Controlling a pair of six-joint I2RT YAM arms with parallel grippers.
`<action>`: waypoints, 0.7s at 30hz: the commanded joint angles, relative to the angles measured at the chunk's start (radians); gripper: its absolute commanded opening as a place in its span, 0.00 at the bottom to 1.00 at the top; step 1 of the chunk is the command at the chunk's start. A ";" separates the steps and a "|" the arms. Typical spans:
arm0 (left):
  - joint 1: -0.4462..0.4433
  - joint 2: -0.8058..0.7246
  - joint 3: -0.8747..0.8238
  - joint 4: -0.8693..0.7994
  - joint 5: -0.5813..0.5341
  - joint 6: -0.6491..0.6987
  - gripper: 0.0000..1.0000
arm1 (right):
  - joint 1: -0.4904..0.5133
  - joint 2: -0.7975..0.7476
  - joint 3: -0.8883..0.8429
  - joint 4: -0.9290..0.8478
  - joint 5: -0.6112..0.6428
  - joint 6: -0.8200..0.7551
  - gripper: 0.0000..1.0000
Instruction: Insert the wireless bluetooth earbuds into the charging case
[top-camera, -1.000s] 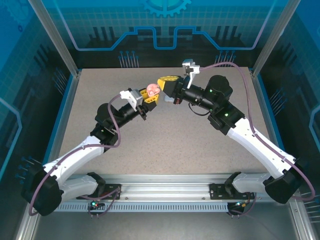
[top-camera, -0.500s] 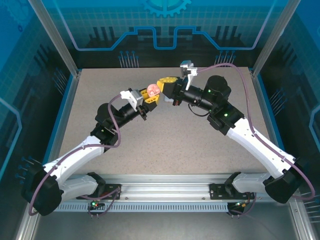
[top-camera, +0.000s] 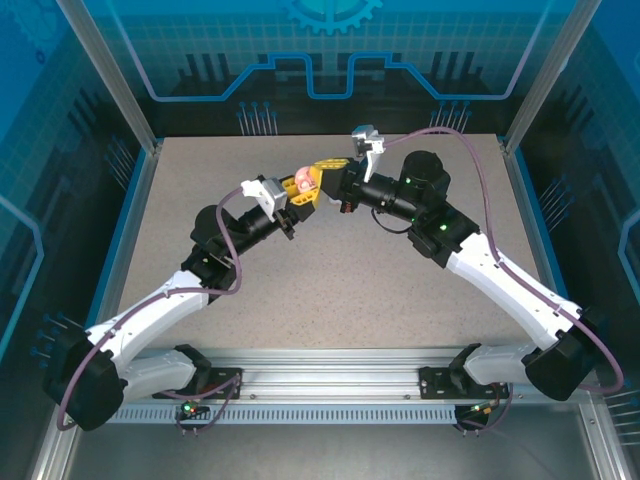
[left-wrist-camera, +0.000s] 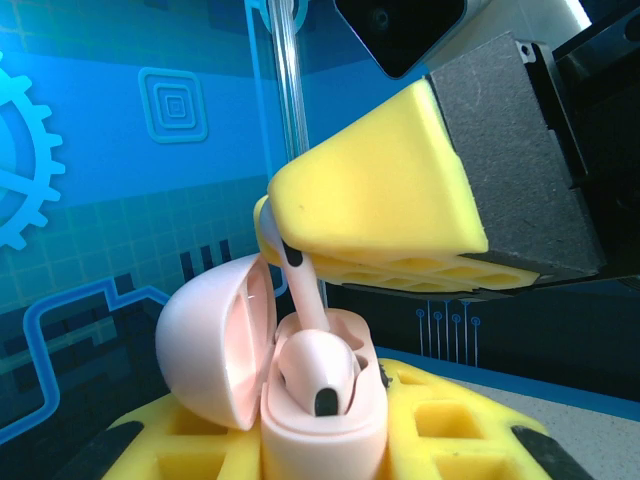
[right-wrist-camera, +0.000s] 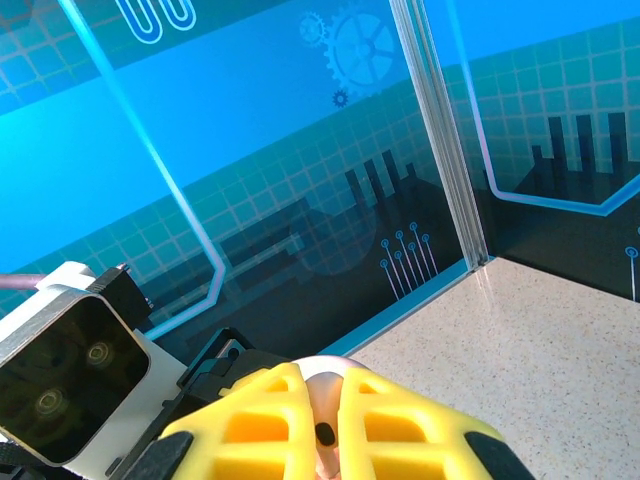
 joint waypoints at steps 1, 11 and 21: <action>-0.008 0.001 0.039 0.017 0.015 -0.013 0.00 | 0.005 0.002 -0.017 -0.005 0.003 -0.014 0.09; -0.010 0.000 0.040 0.016 0.012 -0.009 0.00 | -0.007 -0.014 -0.041 -0.008 0.001 -0.016 0.09; -0.010 -0.003 0.043 0.011 0.007 -0.002 0.00 | -0.019 -0.035 -0.072 -0.003 0.000 -0.018 0.09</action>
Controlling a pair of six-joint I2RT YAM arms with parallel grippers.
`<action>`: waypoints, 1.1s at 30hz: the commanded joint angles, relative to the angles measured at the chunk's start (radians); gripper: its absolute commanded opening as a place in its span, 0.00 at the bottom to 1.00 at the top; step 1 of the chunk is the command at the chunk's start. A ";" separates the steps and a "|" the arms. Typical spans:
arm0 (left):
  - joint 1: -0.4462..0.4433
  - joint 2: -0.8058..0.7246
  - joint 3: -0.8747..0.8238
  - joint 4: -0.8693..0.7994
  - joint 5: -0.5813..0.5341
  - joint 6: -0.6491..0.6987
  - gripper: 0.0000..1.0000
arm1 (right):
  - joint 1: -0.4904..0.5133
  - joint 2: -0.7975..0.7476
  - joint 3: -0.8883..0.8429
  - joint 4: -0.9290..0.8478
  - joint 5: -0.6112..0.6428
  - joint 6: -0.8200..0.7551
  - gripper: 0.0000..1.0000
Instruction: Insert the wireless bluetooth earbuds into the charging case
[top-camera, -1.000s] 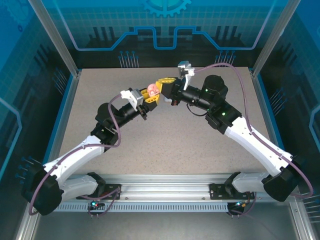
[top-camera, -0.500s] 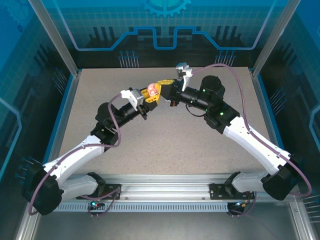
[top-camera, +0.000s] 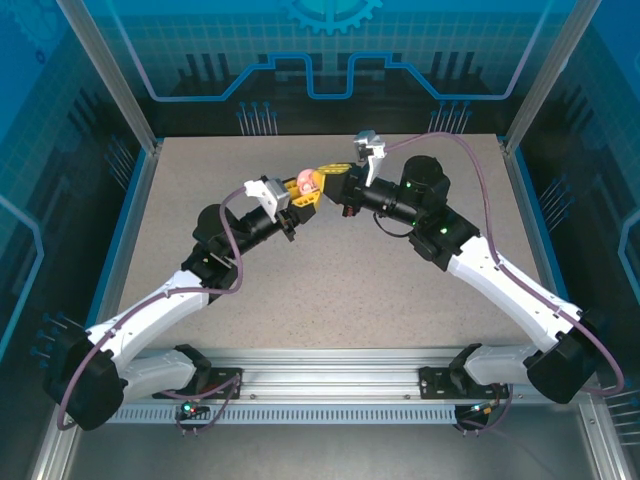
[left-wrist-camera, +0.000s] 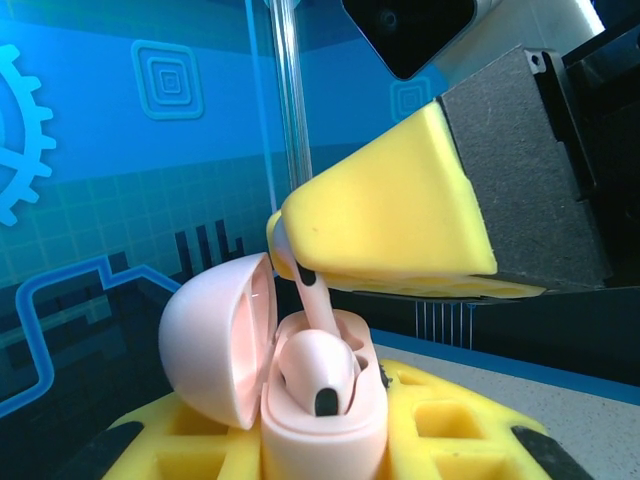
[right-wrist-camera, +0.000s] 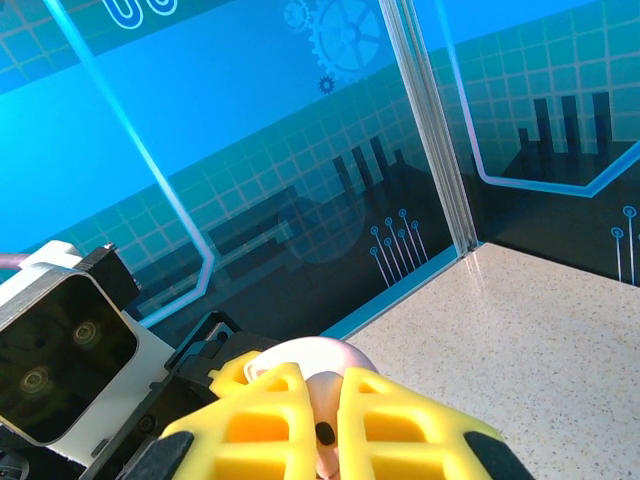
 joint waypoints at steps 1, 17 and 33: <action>-0.007 -0.004 0.044 0.051 0.007 -0.003 0.00 | -0.009 -0.019 -0.024 -0.008 -0.004 -0.015 0.09; -0.009 -0.004 0.044 0.053 0.004 -0.002 0.00 | -0.010 0.002 -0.008 -0.059 -0.041 -0.034 0.09; -0.007 -0.005 0.037 0.057 0.006 -0.006 0.00 | -0.035 -0.018 0.025 -0.076 0.026 -0.005 0.60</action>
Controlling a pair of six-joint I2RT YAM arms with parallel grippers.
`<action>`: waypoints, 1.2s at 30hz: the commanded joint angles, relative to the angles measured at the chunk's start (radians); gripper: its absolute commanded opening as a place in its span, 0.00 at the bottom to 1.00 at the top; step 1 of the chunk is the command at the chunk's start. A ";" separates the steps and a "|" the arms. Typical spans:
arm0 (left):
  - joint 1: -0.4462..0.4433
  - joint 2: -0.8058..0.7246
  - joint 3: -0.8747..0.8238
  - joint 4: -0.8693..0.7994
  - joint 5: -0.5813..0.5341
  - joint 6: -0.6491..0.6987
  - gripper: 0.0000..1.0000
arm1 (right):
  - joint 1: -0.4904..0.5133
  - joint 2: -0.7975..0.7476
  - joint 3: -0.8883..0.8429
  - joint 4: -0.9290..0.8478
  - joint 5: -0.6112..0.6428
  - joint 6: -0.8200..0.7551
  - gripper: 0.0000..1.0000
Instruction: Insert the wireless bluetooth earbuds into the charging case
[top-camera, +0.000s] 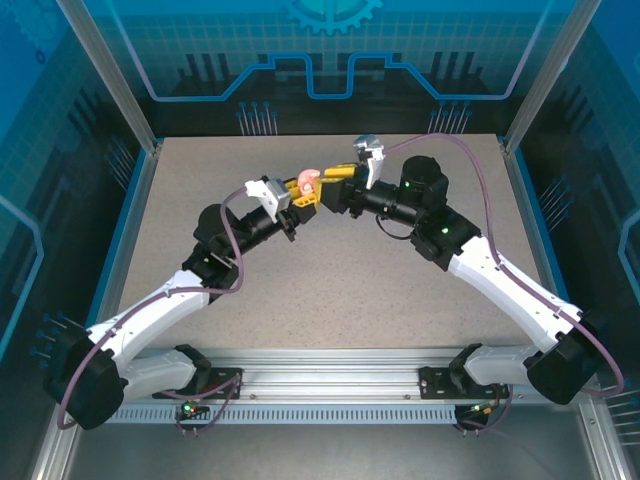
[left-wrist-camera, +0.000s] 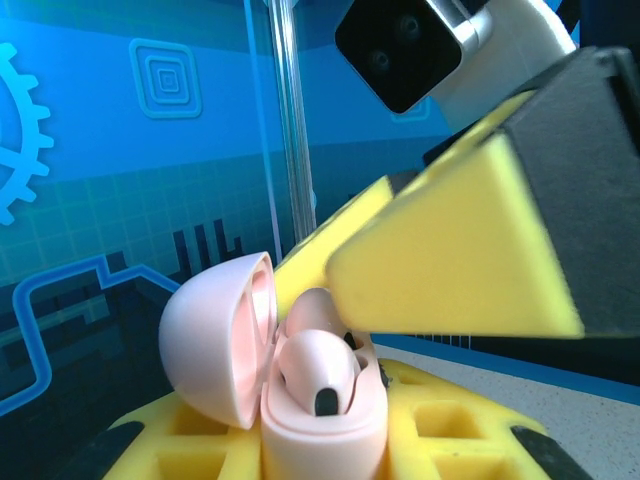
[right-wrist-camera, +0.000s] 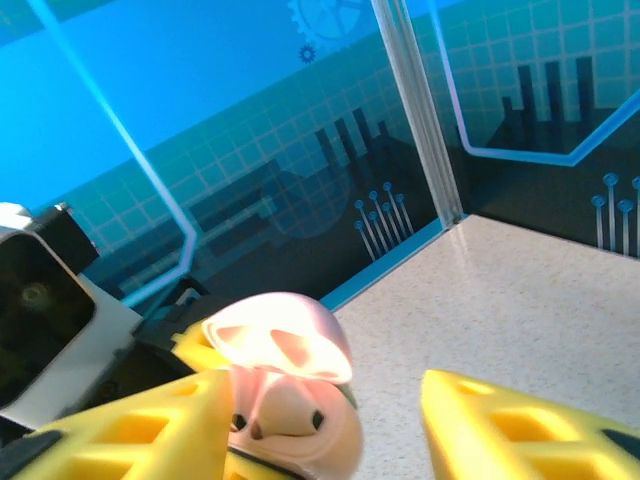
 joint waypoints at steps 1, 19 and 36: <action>-0.006 -0.009 0.036 0.056 0.006 -0.005 0.00 | -0.022 -0.021 0.029 -0.007 0.028 0.016 0.65; -0.007 0.005 0.006 0.036 0.016 0.007 0.00 | -0.168 0.054 0.325 -0.587 0.147 0.054 0.81; -0.052 0.072 -0.034 0.036 0.039 -0.035 0.00 | -0.200 0.511 0.768 -0.985 0.107 -0.002 0.77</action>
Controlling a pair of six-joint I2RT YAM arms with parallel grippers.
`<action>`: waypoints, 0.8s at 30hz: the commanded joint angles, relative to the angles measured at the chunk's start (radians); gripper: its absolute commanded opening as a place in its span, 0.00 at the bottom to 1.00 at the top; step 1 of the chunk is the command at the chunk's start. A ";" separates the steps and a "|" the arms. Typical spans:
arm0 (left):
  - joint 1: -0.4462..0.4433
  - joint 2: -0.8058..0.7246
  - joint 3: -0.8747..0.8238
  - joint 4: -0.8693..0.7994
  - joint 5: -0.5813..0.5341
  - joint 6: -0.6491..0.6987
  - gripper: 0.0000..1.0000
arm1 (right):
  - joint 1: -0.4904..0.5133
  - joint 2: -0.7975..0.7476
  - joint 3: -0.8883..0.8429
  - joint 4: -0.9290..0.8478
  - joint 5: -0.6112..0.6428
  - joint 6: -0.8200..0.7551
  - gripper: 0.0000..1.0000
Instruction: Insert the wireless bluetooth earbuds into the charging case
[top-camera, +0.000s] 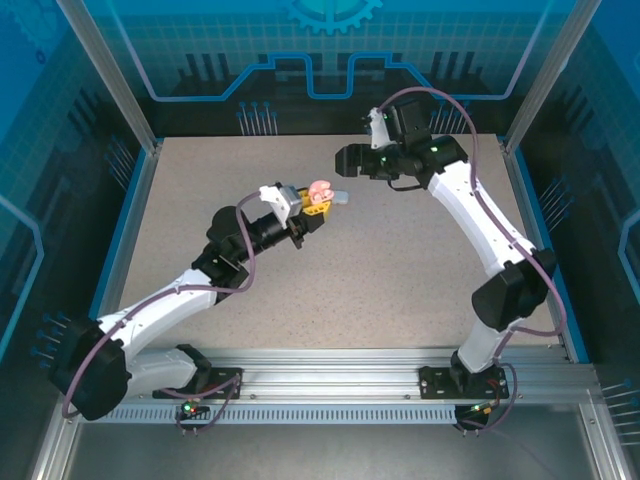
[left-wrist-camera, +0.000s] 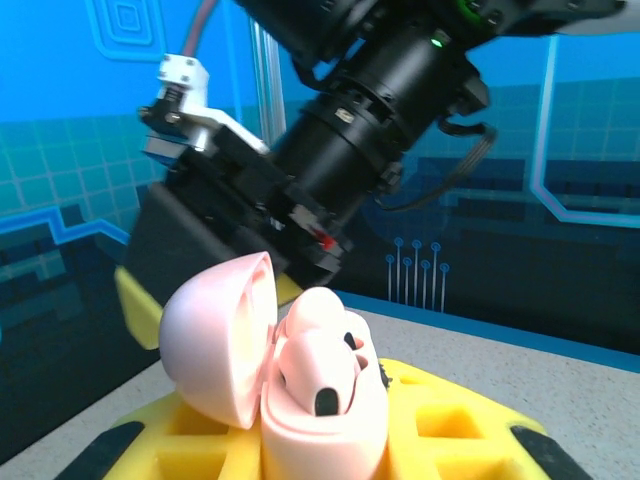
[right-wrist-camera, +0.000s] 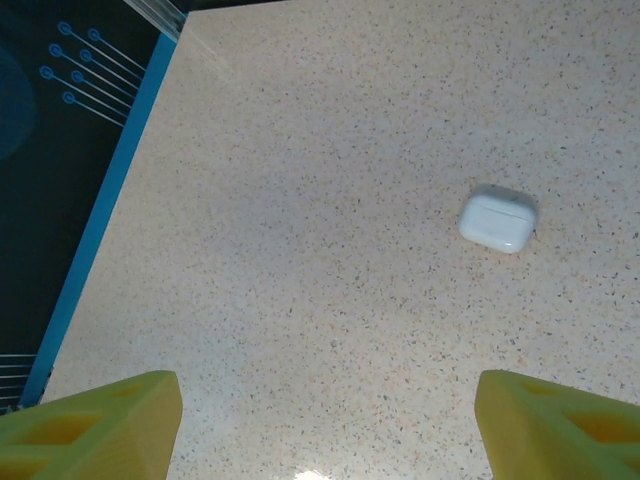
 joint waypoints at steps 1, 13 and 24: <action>-0.018 0.021 -0.004 0.038 0.027 -0.028 0.00 | 0.005 0.041 0.106 -0.086 -0.025 -0.027 0.77; -0.034 0.073 0.022 0.063 0.016 -0.026 0.00 | 0.108 0.041 0.125 -0.156 -0.015 -0.076 0.75; -0.034 0.099 0.048 0.065 0.007 -0.014 0.00 | 0.140 -0.178 -0.095 -0.138 0.023 -0.077 0.74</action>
